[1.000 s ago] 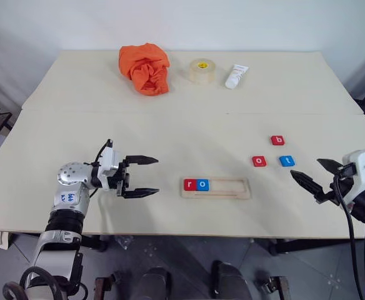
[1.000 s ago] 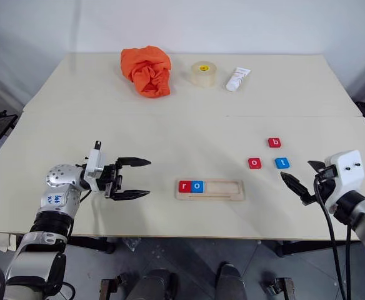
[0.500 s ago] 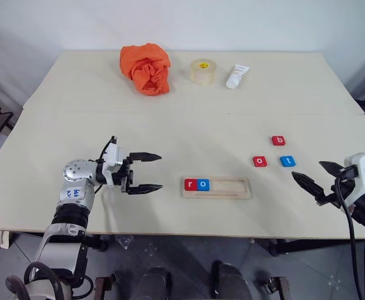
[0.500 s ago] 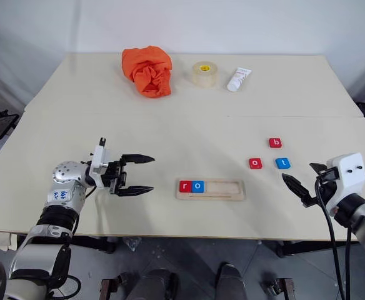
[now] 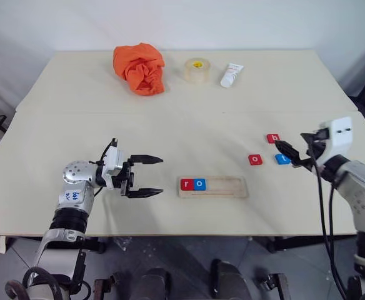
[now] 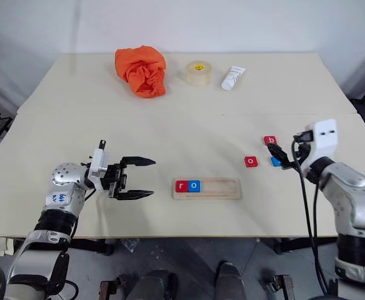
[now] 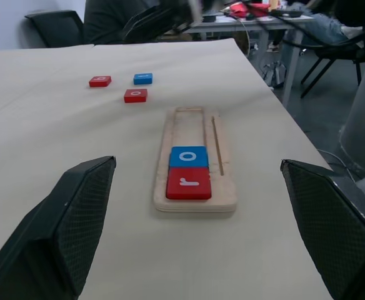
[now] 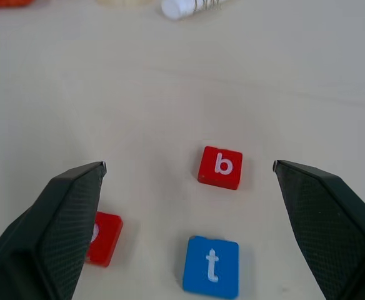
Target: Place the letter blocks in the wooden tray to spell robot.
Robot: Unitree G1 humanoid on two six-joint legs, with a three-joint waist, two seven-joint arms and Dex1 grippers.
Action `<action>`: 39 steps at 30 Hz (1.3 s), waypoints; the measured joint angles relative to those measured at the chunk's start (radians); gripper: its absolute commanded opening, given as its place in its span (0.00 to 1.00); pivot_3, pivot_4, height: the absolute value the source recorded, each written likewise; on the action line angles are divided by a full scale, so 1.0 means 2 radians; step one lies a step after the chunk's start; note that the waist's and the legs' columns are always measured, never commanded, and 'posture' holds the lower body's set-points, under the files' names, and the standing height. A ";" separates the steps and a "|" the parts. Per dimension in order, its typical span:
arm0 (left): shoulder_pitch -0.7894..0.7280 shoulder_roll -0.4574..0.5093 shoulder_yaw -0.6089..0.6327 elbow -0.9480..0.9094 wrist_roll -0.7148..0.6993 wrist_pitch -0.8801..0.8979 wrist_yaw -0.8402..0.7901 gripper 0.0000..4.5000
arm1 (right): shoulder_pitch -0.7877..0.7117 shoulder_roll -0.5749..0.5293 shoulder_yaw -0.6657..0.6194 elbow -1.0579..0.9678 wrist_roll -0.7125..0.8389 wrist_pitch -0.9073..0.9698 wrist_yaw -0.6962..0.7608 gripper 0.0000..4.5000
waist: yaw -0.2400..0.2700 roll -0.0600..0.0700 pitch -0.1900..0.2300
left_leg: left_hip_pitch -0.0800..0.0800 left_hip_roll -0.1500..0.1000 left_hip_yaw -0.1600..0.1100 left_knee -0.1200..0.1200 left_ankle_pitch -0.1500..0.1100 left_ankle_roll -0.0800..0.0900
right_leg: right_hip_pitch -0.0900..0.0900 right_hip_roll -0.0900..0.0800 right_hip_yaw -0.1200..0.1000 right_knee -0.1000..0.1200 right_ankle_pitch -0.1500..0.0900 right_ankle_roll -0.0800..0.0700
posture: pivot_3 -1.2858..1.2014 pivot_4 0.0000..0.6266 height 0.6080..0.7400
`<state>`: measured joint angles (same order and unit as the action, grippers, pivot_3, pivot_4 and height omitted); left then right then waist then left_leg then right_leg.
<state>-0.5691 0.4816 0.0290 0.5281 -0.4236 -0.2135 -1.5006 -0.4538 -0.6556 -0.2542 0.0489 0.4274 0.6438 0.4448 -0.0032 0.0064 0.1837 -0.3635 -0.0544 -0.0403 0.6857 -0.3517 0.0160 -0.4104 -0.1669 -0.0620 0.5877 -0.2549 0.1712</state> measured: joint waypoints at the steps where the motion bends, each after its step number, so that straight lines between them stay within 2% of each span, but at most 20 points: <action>1: 0.009 0.002 0.001 -0.012 -0.002 0.003 0.000 1.00 | -0.029 0.009 0.017 0.039 -0.016 -0.008 -0.006 1.00 | -0.001 0.000 0.000 | -0.001 0.000 0.000 0.000 0.000 0.000 | -0.001 0.000 0.000 0.000 0.000 0.000 | 0.52 0.24 1.00; 6: 0.045 0.003 0.003 -0.062 -0.007 0.016 0.007 1.00 | -0.093 0.044 0.046 0.158 -0.064 -0.058 -0.023 1.00 | -0.002 0.000 0.000 | -0.002 0.000 -0.001 0.000 0.000 0.000 | -0.002 0.000 -0.001 0.000 0.000 0.000 | 0.52 0.24 1.00; 13: 0.072 0.005 0.007 -0.099 -0.010 0.030 0.026 1.00 | -0.153 0.071 0.051 0.293 -0.105 -0.130 -0.043 1.00 | -0.003 0.000 0.000 | -0.002 0.000 -0.001 0.000 0.000 -0.001 | -0.002 0.000 -0.001 0.000 0.000 0.000 | 0.52 0.24 1.00; 19: 0.075 0.005 0.007 -0.107 -0.010 0.030 0.036 1.00 | -0.162 0.079 0.048 0.322 -0.114 -0.149 -0.049 1.00 | -0.010 0.000 0.000 | -0.002 0.000 -0.001 0.000 0.000 -0.001 | -0.002 0.000 -0.001 0.000 0.000 0.000 | 0.52 0.24 1.00; 22: 0.075 0.005 0.007 -0.107 -0.010 0.030 0.036 1.00 | -0.161 0.080 0.046 0.322 -0.115 -0.149 -0.052 0.86 | -0.013 0.000 0.000 | -0.002 0.000 -0.001 0.000 0.000 -0.001 | -0.002 0.000 -0.001 0.000 0.000 0.000 | 0.52 0.24 1.00; 29: 0.069 0.005 0.007 -0.098 -0.010 0.030 0.035 1.00 | -0.151 0.090 0.034 0.310 -0.112 -0.149 -0.061 0.34 | -0.013 0.000 0.000 | -0.002 0.000 -0.001 0.001 0.000 -0.001 | -0.002 0.000 -0.001 0.001 0.000 0.000 | 0.52 0.24 1.00; 35: 0.050 0.003 0.007 -0.069 -0.010 0.024 0.019 1.00 | -0.124 0.101 0.025 0.252 -0.109 -0.131 -0.078 0.33 | -0.013 0.000 0.000 | -0.002 0.000 -0.001 0.001 0.000 -0.001 | -0.002 0.000 0.000 0.001 0.000 0.000 | 0.52 0.24 1.00; 37: 0.047 0.003 0.005 -0.058 -0.010 0.023 0.011 1.00 | -0.105 0.102 0.023 0.192 -0.104 -0.100 -0.089 0.33 | -0.012 0.000 0.000 | -0.003 0.000 -0.001 0.001 0.000 -0.001 | -0.002 0.000 0.000 0.001 0.000 0.000 | 0.52 0.24 1.00; 39: 0.041 0.004 0.004 -0.047 -0.010 0.023 0.000 1.00 | -0.061 0.102 0.018 0.078 -0.092 -0.050 -0.100 0.33 | -0.012 0.000 0.000 | -0.003 0.000 -0.001 0.001 0.000 -0.001 | -0.003 0.000 -0.001 0.001 0.000 0.000 | 0.52 0.24 1.00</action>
<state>-0.4866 0.4889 0.0375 0.4333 -0.4434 -0.1669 -1.4997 -0.5758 -0.4508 -0.2185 0.2053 0.2438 0.5437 0.2442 -0.0265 0.0073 0.1833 -0.3693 -0.0540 -0.0428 0.6876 -0.3508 0.0143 -0.4155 -0.1669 -0.0635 0.5901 -0.2549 0.1708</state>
